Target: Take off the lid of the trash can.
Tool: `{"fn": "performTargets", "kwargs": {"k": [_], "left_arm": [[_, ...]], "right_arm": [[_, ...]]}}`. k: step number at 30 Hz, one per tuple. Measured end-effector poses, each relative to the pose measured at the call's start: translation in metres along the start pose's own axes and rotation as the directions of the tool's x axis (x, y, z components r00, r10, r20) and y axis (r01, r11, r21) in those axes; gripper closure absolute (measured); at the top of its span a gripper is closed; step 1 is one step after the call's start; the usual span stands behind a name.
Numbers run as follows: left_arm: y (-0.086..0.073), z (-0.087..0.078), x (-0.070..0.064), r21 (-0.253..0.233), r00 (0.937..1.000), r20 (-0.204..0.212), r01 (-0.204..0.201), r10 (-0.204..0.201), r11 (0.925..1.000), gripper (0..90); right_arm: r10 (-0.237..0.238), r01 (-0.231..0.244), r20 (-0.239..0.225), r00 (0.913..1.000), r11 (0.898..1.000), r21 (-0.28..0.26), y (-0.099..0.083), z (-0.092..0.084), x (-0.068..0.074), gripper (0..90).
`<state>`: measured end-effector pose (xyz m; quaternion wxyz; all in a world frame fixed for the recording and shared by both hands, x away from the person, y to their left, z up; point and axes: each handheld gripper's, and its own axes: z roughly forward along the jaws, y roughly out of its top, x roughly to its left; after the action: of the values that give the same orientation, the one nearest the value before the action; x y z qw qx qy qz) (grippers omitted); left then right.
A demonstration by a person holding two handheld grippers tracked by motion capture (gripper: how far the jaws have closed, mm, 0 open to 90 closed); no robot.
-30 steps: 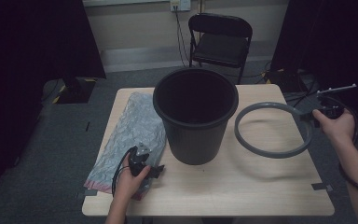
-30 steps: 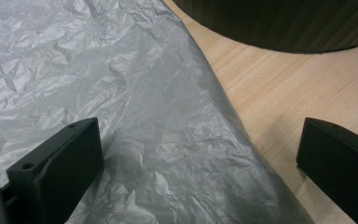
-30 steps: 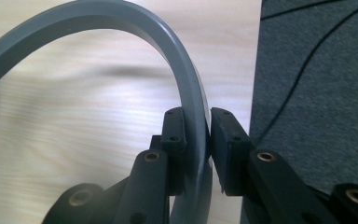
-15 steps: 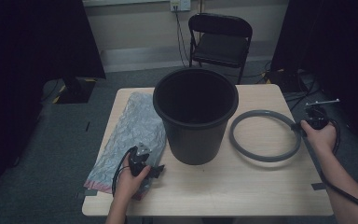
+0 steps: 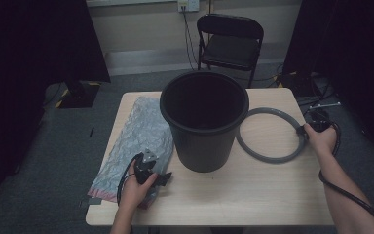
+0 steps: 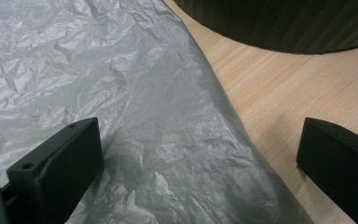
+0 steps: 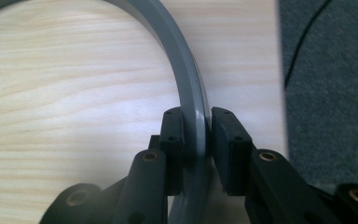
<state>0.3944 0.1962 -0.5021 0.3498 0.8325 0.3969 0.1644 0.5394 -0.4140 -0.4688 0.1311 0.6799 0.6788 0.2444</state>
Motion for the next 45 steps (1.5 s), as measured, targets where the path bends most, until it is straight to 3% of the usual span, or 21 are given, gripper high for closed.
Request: {"fn": "performTargets", "kwargs": {"k": [1, 3, 5, 6, 7, 9, 10, 14, 16, 18, 19, 22, 28, 30, 31, 32, 37, 40, 42, 45], "left_arm": [[0.000, 0.000, 0.000, 0.000, 1.0000, 0.000, 0.000, 0.000, 1.0000, 0.0], [0.000, 0.000, 0.000, 0.000, 1.0000, 0.000, 0.000, 0.000, 1.0000, 0.0], [0.000, 0.000, 0.000, 0.000, 1.0000, 0.000, 0.000, 0.000, 1.0000, 0.0], [0.000, 0.000, 0.000, 0.000, 1.0000, 0.001, 0.001, -0.001, 1.0000, 0.0], [0.000, 0.000, 0.000, 0.000, 1.0000, 0.001, 0.001, -0.001, 1.0000, 0.0], [0.000, 0.000, 0.000, 0.000, 1.0000, 0.000, 0.000, 0.000, 1.0000, 0.0], [0.000, 0.000, 0.000, 0.000, 1.0000, -0.003, -0.003, 0.003, 1.0000, 0.0], [0.000, 0.000, 0.000, 0.001, 1.0000, -0.003, -0.003, 0.003, 1.0000, 0.0], [0.000, 0.000, 0.000, 0.001, 1.0000, -0.001, -0.001, 0.001, 1.0000, 0.0], [0.000, 0.000, 0.000, 0.000, 1.0000, -0.001, 0.000, 0.000, 1.0000, 0.0], [0.000, 0.000, 0.000, 0.000, 1.0000, -0.003, -0.003, 0.003, 1.0000, 0.0], [0.000, 0.000, 0.000, 0.001, 1.0000, -0.003, -0.003, 0.003, 1.0000, 0.0], [0.000, 0.000, 0.000, 0.000, 1.0000, -0.002, -0.001, 0.001, 1.0000, 0.0], [0.000, 0.000, 0.000, 0.000, 1.0000, -0.002, -0.001, 0.001, 1.0000, 0.0], [0.000, 0.000, 0.000, 0.001, 1.0000, -0.002, -0.001, 0.001, 1.0000, 0.0], [0.000, 0.000, 0.000, 0.001, 1.0000, -0.002, -0.001, 0.001, 1.0000, 0.0], [0.000, 0.000, 0.000, 0.001, 1.0000, -0.002, -0.001, 0.001, 1.0000, 0.0], [0.000, 0.000, 0.000, 0.000, 1.0000, -0.002, 0.003, -0.003, 1.0000, 0.0], [0.000, 0.000, 0.000, 0.000, 1.0000, -0.001, 0.004, -0.004, 1.0000, 0.0], [0.000, 0.000, 0.000, 0.000, 1.0000, -0.002, 0.003, -0.003, 1.0000, 0.0]], "right_arm": [[-0.019, 0.019, -0.008, 0.9998, 1.000, 0.008, 0.001, 0.001, 0.003, 72.1], [-0.088, 0.088, 0.009, 0.9961, 0.996, -0.003, 0.003, -0.001, 0.011, 56.3], [-0.165, 0.165, 0.040, 0.9856, 0.986, -0.012, 0.002, -0.006, 0.018, 43.6], [-0.191, 0.192, 0.030, 0.9811, 0.981, -0.033, 0.000, -0.009, 0.021, 34.9], [-0.221, 0.221, 0.018, 0.9752, 0.974, -0.044, -0.002, -0.012, 0.022, 33.1], [-0.237, 0.237, 0.003, 0.9714, 0.970, -0.053, -0.011, -0.021, 0.025, 28.1], [-0.235, 0.233, -0.017, 0.9720, 0.971, -0.051, -0.015, -0.023, 0.026, 26.2], [-0.302, 0.297, -0.082, 0.9497, 0.952, -0.074, -0.036, -0.034, 0.026, 24.0], [-0.367, 0.362, -0.079, 0.9271, 0.930, -0.067, -0.047, -0.040, 0.028, 23.0], [-0.382, 0.377, -0.091, 0.9195, 0.924, -0.068, -0.054, -0.046, 0.029, 21.6], [-0.401, 0.395, -0.110, 0.9095, 0.916, -0.069, -0.057, -0.049, 0.029, 21.7], [-0.437, 0.431, -0.114, 0.8924, 0.900, -0.073, -0.068, -0.056, 0.034, 21.2], [-0.484, 0.478, -0.137, 0.8641, 0.875, -0.081, -0.100, -0.054, 0.045, 20.9], [-0.480, 0.474, -0.142, 0.8659, 0.878, -0.075, -0.110, -0.051, 0.048, 20.8], [-0.493, 0.486, -0.135, 0.8597, 0.870, -0.080, -0.114, -0.048, 0.049, 20.7], [-0.493, 0.486, -0.131, 0.8602, 0.870, -0.080, -0.118, -0.046, 0.051, 18.1], [-0.470, 0.456, -0.126, 0.8734, 0.881, -0.131, -0.125, -0.044, 0.053, 13.7], [-0.467, 0.447, -0.112, 0.8771, 0.879, -0.166, -0.128, -0.041, 0.054, 11.4], [-0.454, 0.433, -0.107, 0.8846, 0.885, -0.174, -0.130, -0.041, 0.054, 11.3], [-0.454, 0.428, -0.104, 0.8851, 0.882, -0.198, -0.132, -0.041, 0.053, 11.3]]}}
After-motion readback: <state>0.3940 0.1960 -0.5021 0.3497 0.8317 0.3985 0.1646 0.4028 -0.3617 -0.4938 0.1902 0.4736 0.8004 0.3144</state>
